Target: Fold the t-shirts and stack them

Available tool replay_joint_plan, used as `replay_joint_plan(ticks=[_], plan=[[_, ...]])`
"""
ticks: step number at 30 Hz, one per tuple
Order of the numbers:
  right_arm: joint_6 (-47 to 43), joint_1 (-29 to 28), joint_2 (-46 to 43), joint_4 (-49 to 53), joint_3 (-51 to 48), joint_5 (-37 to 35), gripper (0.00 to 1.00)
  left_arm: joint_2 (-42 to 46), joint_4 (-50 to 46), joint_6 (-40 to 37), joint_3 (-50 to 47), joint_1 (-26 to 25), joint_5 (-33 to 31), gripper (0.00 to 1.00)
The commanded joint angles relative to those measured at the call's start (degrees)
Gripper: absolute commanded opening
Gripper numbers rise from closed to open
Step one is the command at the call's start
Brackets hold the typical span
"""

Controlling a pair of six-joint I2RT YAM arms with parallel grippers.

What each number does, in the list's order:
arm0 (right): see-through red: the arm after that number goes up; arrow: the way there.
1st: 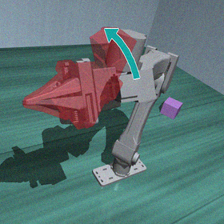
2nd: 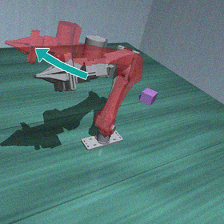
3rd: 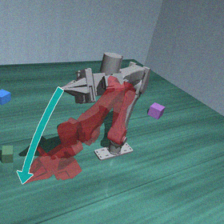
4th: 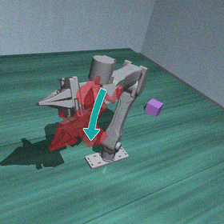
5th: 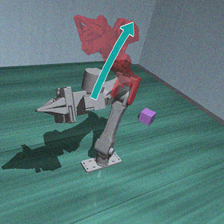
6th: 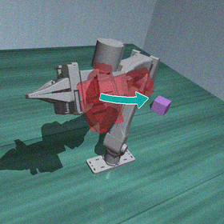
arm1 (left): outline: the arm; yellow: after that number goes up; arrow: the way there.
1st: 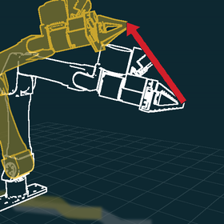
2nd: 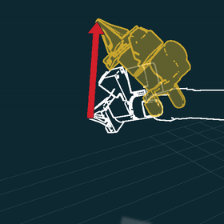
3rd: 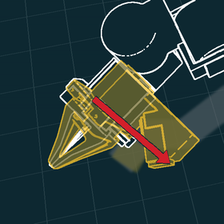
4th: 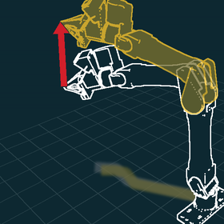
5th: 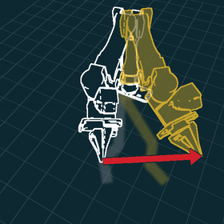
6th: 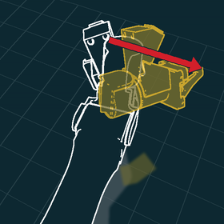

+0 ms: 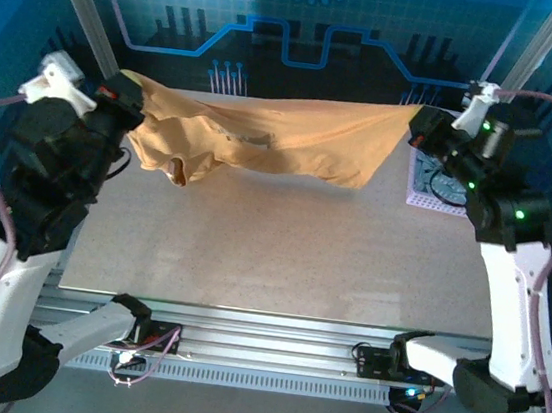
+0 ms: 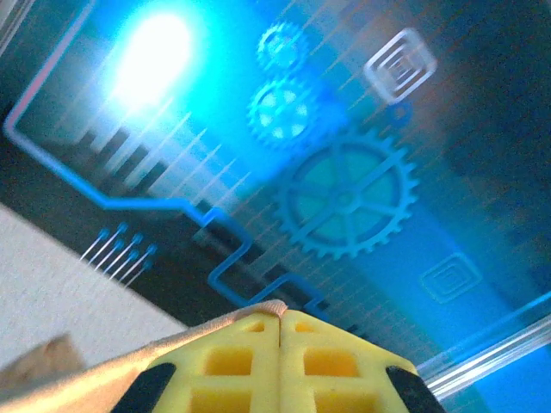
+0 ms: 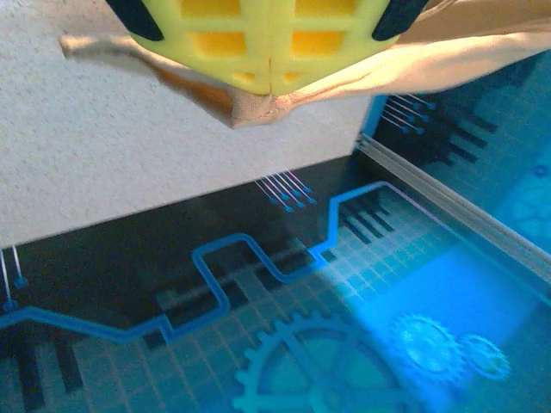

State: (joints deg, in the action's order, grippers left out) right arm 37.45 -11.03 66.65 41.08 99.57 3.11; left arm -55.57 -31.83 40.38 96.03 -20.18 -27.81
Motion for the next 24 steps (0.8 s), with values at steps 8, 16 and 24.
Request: replay_joint_plan(ticks=[8,16,24], plan=[[5.77,3.94,3.95,-4.1,9.46,8.02,0.0,-12.71,0.63,-7.94,21.25,2.1,0.8,0.0],[6.14,4.77,22.14,-9.77,20.58,9.62,0.0,-36.99,-1.6,6.58,37.28,18.98,25.62,0.0],[8.23,7.52,35.77,-9.64,39.96,11.82,0.0,-49.53,7.77,16.12,52.78,27.67,41.38,0.0]])
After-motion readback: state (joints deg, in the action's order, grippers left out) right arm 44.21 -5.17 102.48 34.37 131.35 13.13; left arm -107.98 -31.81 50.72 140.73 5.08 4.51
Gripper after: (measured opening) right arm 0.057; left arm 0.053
